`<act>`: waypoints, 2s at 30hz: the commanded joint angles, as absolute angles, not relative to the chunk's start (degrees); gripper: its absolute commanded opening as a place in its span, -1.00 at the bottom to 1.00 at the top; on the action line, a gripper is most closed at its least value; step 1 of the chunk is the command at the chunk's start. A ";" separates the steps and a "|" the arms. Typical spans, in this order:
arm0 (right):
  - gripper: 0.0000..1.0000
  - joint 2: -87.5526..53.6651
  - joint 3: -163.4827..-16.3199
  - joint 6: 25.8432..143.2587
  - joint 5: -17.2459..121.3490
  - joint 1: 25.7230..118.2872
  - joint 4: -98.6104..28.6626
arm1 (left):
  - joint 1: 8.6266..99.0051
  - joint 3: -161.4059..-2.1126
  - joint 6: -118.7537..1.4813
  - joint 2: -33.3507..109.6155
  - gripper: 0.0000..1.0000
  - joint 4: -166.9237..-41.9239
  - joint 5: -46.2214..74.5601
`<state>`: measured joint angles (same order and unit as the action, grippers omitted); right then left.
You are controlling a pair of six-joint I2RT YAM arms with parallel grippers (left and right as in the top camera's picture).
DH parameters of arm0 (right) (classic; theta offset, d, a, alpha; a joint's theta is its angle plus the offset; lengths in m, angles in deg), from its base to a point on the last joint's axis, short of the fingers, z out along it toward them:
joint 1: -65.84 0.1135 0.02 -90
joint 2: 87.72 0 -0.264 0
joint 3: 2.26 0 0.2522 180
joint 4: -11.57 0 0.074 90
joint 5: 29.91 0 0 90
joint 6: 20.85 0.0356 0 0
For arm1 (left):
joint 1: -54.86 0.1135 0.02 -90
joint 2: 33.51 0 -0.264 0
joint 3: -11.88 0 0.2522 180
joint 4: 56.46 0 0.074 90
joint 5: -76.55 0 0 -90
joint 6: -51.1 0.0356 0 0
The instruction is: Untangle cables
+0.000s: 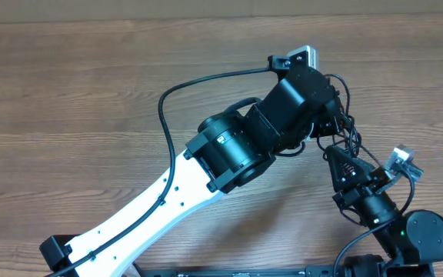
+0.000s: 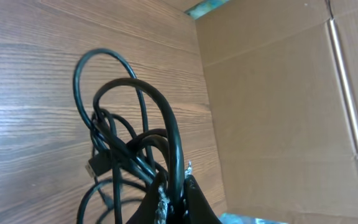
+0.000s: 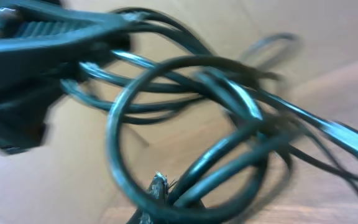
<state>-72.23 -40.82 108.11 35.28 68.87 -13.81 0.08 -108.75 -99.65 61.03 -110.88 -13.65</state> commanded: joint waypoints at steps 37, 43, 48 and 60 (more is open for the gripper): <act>-0.93 -72.19 -40.80 111.17 75.30 68.72 -38.53 | 1.81 -110.04 -24.35 46.69 -0.92 -125.94 -10.86; -0.91 -72.19 -40.80 111.06 74.31 68.74 -38.29 | 1.85 -110.04 -20.42 45.09 -0.92 -125.92 -11.03; -0.70 -72.19 -40.80 104.46 68.13 68.74 -35.73 | 1.98 -110.04 -20.46 45.09 -0.91 -125.92 -17.52; 1.00 -72.19 -40.80 86.43 46.42 68.74 -28.82 | 1.98 -110.04 -21.12 45.14 -0.92 -125.94 -26.07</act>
